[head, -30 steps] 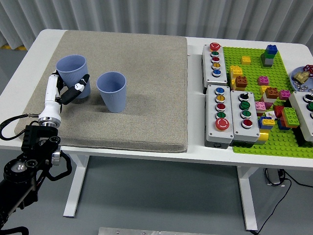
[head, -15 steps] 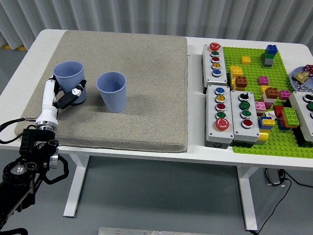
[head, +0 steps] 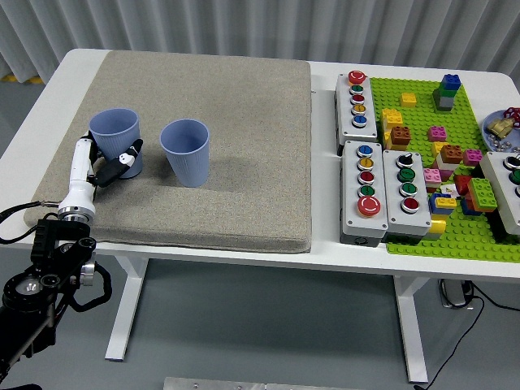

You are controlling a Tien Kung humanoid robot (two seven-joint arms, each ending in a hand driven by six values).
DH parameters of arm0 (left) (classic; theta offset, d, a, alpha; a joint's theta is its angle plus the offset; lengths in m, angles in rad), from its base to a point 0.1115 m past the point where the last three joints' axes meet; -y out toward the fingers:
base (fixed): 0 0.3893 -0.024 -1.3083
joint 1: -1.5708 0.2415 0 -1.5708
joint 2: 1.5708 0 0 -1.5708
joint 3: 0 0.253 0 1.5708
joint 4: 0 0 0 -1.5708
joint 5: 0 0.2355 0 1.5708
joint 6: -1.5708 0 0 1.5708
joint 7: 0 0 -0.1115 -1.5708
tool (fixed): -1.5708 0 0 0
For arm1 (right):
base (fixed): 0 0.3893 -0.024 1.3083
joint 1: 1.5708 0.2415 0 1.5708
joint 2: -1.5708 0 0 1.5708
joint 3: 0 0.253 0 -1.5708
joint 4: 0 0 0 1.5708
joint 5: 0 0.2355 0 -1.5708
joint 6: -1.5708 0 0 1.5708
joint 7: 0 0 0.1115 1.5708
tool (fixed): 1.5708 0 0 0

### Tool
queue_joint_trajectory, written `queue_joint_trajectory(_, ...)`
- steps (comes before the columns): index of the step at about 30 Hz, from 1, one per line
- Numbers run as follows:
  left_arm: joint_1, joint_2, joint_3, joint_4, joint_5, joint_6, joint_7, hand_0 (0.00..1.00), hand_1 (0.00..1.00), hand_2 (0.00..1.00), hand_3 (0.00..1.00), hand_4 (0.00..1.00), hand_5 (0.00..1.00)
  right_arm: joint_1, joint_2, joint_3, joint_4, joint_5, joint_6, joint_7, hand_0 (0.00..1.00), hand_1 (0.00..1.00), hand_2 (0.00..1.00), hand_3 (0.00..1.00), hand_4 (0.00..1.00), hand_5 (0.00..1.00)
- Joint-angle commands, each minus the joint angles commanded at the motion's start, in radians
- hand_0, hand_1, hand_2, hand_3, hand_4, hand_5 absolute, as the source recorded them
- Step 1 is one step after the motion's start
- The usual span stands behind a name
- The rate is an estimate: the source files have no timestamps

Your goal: Pick cup pour cup place

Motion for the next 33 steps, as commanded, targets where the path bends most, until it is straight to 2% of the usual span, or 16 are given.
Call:
queue_joint_trajectory(4,0.003,0.002,0.0,-0.003,0.0,-0.007,-0.003,0.574,0.578,0.639,0.6,0.57,0.097,0.001,-0.001,-0.004,0.0,0.005,0.0,0.001,0.74,0.698,0.739,0.603,0.146,0.208)
queue_joint_trajectory(5,0.003,0.002,-0.001,-0.003,0.0,-0.007,-0.004,0.578,0.594,0.687,0.606,0.644,0.157,0.001,-0.001,-0.004,0.0,0.005,0.0,0.001,0.739,0.698,0.739,0.602,0.146,0.208)
queue_joint_trajectory(11,0.007,0.005,-0.001,-0.014,0.006,-0.023,-0.002,0.578,0.594,0.687,0.606,0.644,0.157,0.002,-0.002,-0.005,0.0,0.006,-0.001,0.002,0.739,0.698,0.739,0.602,0.146,0.208)
queue_joint_trajectory(12,0.007,0.005,0.0,-0.017,0.008,-0.024,-0.003,0.586,0.624,0.734,0.644,0.737,0.223,0.003,-0.002,-0.006,0.0,0.007,-0.001,0.002,0.74,0.698,0.739,0.603,0.146,0.209)
queue_joint_trajectory(16,0.009,0.008,0.001,-0.028,0.013,-0.028,-0.003,0.586,0.624,0.734,0.644,0.737,0.223,0.005,-0.002,-0.007,0.0,0.009,-0.001,0.002,0.74,0.698,0.739,0.603,0.146,0.209)
queue_joint_trajectory(17,0.01,0.008,0.002,-0.03,0.015,-0.028,-0.003,0.592,0.632,0.744,0.68,0.793,0.281,0.005,-0.003,-0.008,0.0,0.01,-0.001,0.002,0.739,0.698,0.739,0.602,0.146,0.209)
queue_joint_trajectory(22,0.013,0.009,-0.003,-0.028,0.025,-0.036,-0.004,0.592,0.632,0.744,0.68,0.793,0.281,0.006,-0.003,-0.008,0.0,0.011,-0.002,0.003,0.739,0.698,0.739,0.602,0.146,0.209)
queue_joint_trajectory(23,0.014,0.01,-0.004,-0.029,0.028,-0.04,-0.003,0.617,0.669,0.794,0.729,0.833,0.329,0.006,-0.003,-0.008,0.0,0.012,-0.001,0.003,0.739,0.697,0.739,0.602,0.146,0.208)
queue_joint_trajectory(29,0.019,0.012,-0.008,-0.028,0.036,-0.057,0.004,0.617,0.669,0.794,0.729,0.833,0.329,0.006,-0.004,-0.008,0.0,0.011,-0.001,0.003,0.739,0.697,0.739,0.602,0.146,0.208)
queue_joint_trajectory(30,0.02,0.012,-0.008,-0.028,0.038,-0.061,0.005,0.658,0.699,0.836,0.82,0.874,0.379,0.006,-0.004,-0.008,0.0,0.011,-0.001,0.003,0.739,0.697,0.738,0.602,0.147,0.209)
queue_joint_trajectory(33,0.022,0.012,-0.009,-0.029,0.046,-0.069,0.009,0.658,0.699,0.836,0.82,0.874,0.379,0.006,-0.004,-0.007,0.0,0.012,-0.001,0.003,0.739,0.697,0.738,0.602,0.147,0.209)
